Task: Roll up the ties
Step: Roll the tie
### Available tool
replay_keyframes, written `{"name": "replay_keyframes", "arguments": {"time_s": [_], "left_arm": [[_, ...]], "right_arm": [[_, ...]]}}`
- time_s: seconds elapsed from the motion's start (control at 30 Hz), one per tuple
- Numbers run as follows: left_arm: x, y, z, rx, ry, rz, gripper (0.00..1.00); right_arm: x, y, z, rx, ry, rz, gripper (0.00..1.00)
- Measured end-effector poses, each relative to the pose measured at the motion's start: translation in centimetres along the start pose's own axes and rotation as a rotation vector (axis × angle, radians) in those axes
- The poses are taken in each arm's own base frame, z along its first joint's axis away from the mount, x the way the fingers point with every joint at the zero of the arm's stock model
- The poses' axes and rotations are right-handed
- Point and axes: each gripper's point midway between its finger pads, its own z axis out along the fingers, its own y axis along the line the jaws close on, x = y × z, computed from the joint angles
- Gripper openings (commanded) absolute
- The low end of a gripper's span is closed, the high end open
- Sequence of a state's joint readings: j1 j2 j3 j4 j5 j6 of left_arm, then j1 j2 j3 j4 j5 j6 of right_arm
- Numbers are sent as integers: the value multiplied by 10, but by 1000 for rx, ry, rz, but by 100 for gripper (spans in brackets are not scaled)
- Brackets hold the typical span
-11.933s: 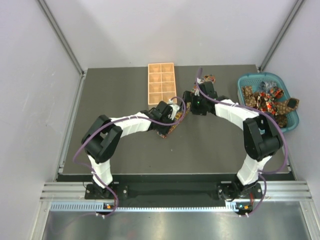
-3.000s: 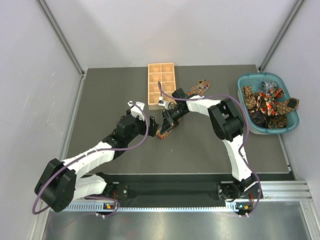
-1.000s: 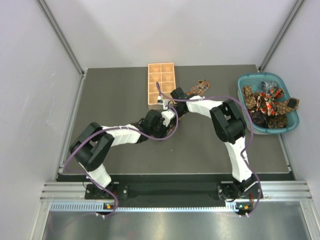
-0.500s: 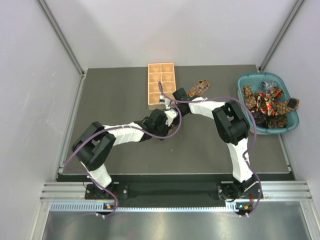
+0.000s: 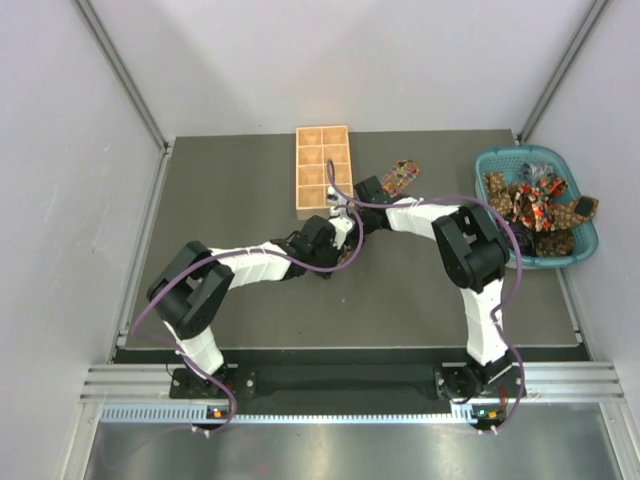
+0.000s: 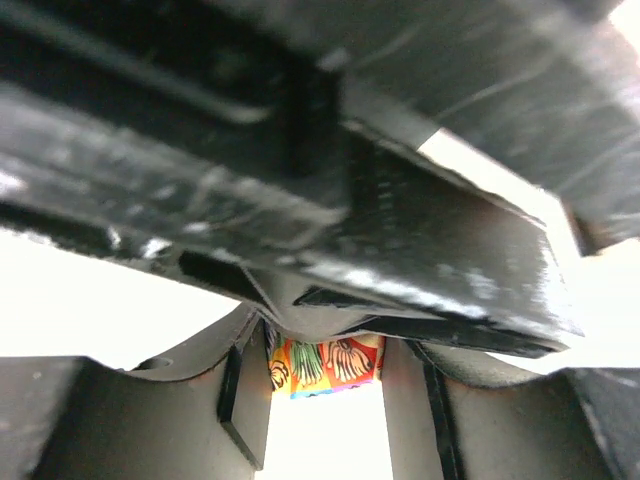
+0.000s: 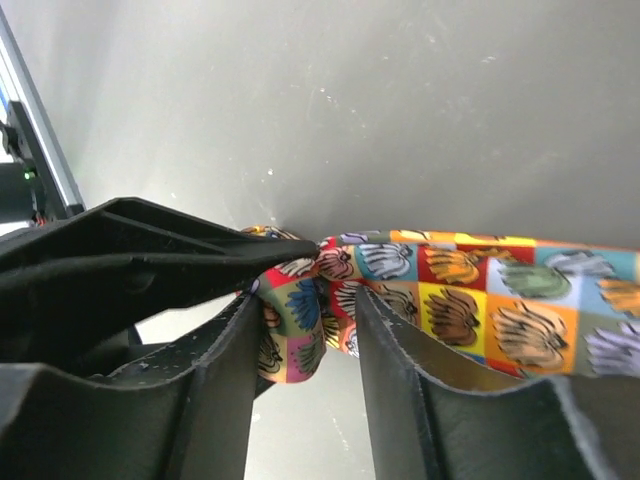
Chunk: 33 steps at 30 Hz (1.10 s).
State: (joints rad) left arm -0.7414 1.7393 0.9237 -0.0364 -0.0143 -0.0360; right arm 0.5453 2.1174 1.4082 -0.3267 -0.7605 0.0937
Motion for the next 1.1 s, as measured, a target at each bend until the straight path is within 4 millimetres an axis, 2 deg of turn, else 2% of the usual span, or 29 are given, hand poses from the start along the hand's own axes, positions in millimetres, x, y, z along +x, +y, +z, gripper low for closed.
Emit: {"name": "replay_keyframes", "arguments": {"time_s": [0.43, 0.63, 0.77, 0.87, 0.97, 1.1], "left_arm": [[-3, -1, 3, -6, 12, -34, 16], [-3, -1, 3, -5, 25, -35, 15], [-4, -1, 4, -2, 37, -33, 14], [-4, -2, 5, 2, 48, -31, 14], [-5, -3, 5, 9, 62, -26, 14], [-6, -3, 6, 13, 87, -27, 14]], "right_arm": [[0, -24, -29, 60, -130, 79, 50], [0, -56, -65, 171, -256, 151, 51], [16, -66, -95, 247, -353, 201, 51], [27, -61, -119, 322, -442, 188, 51], [33, -42, -139, 405, -529, 132, 51], [35, 6, -159, 476, -642, -16, 52]]}}
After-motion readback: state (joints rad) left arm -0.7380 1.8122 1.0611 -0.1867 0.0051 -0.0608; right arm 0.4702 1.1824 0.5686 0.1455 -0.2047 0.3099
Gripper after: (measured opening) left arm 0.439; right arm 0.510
